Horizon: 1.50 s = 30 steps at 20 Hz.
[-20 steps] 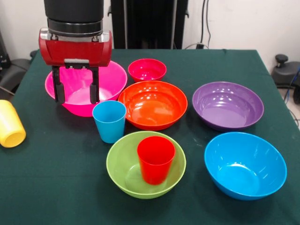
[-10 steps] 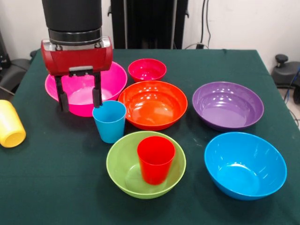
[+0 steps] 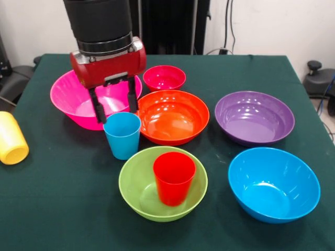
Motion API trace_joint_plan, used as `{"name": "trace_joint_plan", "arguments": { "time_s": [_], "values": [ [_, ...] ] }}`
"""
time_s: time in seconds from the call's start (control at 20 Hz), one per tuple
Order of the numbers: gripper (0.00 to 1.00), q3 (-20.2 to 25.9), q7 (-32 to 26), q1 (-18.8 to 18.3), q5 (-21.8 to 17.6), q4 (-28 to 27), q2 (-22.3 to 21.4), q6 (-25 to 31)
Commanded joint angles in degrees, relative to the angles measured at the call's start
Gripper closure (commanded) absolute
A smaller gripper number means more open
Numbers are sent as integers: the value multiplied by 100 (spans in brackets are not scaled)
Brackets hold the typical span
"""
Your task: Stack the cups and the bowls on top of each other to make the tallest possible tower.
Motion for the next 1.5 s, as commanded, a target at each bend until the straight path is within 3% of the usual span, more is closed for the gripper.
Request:
{"name": "trace_joint_plan", "arguments": {
  "time_s": [0.05, 0.85, 1.5],
  "values": [
    [0, 659, -2031, -102, -494, 352, 308, 1054],
    [0, 1129, -2224, -441, -985, 279, 425, 1335],
    [0, 1406, -2345, -942, -1221, 837, -83, 1720]
  ]
}}
